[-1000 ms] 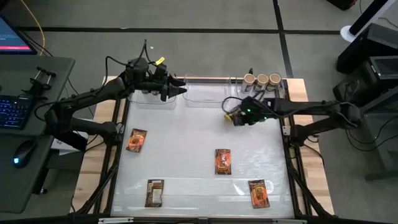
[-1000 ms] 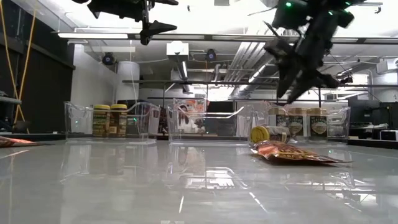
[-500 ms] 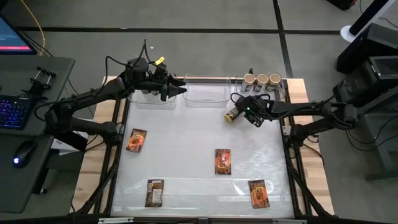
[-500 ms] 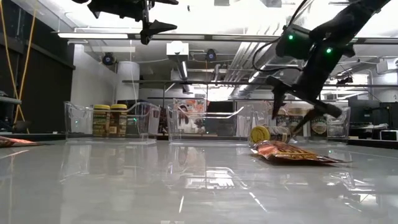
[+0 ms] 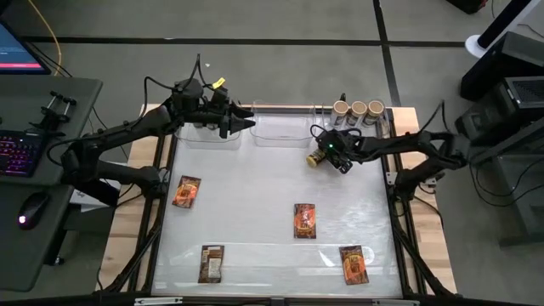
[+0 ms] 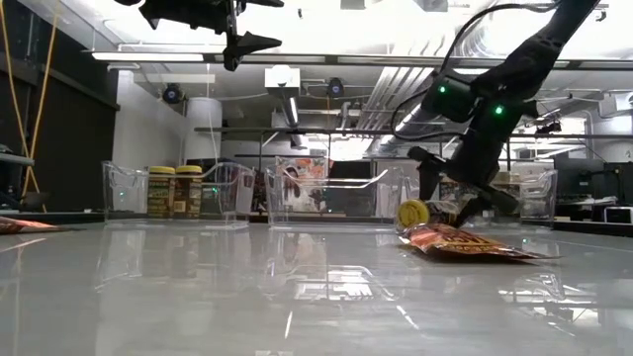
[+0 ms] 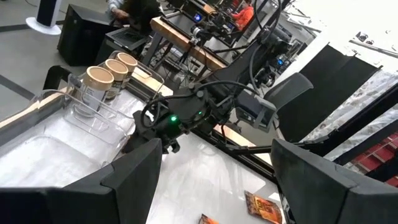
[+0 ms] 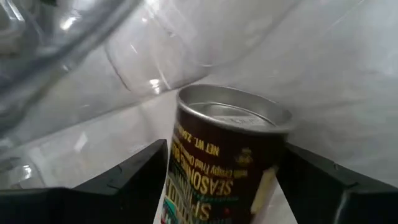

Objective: Sort spices by type
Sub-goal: Put the yellow seasoning bottle into the left transparent bin

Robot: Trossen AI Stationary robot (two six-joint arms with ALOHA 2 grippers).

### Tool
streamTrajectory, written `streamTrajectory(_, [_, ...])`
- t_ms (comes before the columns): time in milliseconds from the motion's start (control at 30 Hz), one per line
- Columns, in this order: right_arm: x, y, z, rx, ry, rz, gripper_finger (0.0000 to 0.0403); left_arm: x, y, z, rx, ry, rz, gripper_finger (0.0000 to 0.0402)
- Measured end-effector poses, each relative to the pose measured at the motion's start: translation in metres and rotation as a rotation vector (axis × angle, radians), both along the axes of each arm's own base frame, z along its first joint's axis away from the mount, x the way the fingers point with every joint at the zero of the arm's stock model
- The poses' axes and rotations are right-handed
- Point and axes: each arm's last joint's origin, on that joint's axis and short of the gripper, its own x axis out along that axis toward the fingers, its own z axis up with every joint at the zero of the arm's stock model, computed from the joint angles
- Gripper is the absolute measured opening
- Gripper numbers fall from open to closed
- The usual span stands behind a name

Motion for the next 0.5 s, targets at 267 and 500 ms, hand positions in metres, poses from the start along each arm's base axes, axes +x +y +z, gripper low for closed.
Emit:
streamTrajectory(267, [0.001, 0.008, 0.000, -0.007, 0.053, 0.147, 0.0210, 0.000, 0.000, 0.000, 0.000, 0.000, 0.000, 0.0289])
streamTrajectory(500, [-0.003, 0.025, 0.040, -0.139, -0.045, 0.379, 0.0168, 0.001, -0.004, 0.004, 0.083, -0.033, -0.025, 0.0289])
